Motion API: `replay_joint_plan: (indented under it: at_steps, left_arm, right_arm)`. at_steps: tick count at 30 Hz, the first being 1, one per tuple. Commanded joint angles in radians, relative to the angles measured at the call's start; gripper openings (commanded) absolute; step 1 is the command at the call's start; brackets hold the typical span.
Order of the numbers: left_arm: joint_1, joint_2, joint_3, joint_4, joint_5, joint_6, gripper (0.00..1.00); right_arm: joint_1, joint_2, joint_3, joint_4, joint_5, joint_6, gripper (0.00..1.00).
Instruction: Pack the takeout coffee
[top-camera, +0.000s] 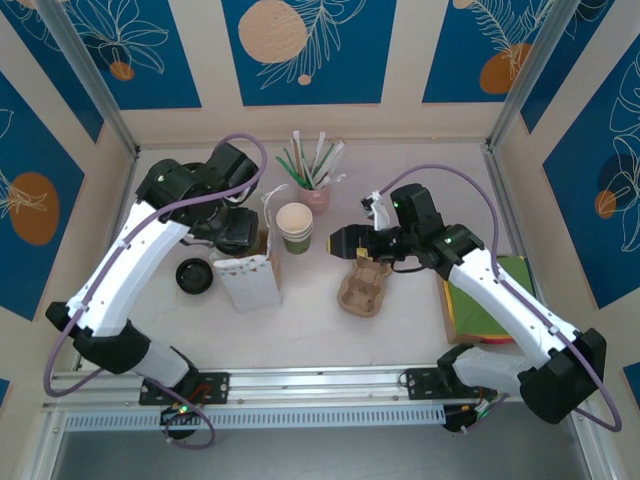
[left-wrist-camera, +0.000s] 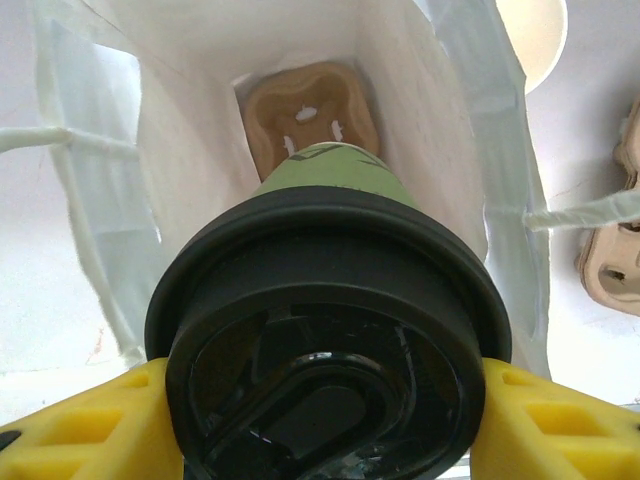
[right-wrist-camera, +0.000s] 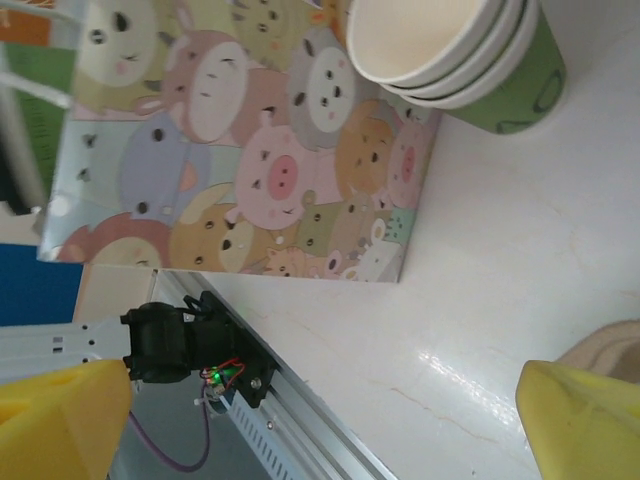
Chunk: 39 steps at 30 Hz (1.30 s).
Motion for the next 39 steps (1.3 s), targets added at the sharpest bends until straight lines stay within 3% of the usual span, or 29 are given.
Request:
replay_joint_plan:
  at_steps: [1,10,21,39]
  left_arm:
    - [0.019,0.030,0.002,-0.097,0.034,0.021,0.60]
    - [0.056,0.088,-0.010,-0.110,0.062,0.002,0.60]
    - [0.096,0.086,-0.096,-0.107,0.063,-0.006,0.60]
    - [0.121,0.107,-0.141,-0.050,0.104,-0.027,0.59]
  right_arm:
    - [0.032,-0.038,0.019,0.030,0.013,-0.073,0.99]
    - [0.085,-0.102,-0.022,0.111,0.045,-0.152,0.99]
    - [0.091,-0.130,-0.036,0.088,0.011,-0.194,0.99]
    - [0.100,-0.083,-0.014,0.086,-0.011,-0.211,0.99]
